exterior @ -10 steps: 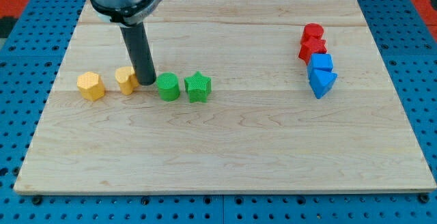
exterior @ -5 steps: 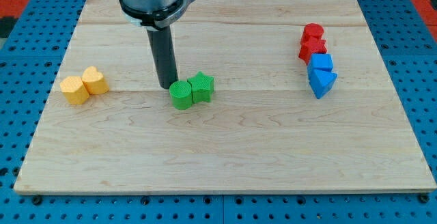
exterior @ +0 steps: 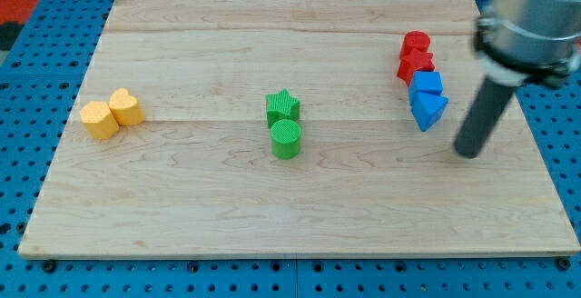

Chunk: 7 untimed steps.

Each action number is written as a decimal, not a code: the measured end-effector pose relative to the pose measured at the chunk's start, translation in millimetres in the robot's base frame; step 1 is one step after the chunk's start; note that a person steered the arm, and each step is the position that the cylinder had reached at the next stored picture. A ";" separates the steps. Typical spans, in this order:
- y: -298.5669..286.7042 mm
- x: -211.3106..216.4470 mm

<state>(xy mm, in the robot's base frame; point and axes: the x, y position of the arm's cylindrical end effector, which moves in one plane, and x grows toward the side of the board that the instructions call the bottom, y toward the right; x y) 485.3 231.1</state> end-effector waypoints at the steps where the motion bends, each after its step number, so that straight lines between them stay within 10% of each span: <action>1: -0.4 -43.7; 6: -119.7 -156.6; 7: -60.5 -151.3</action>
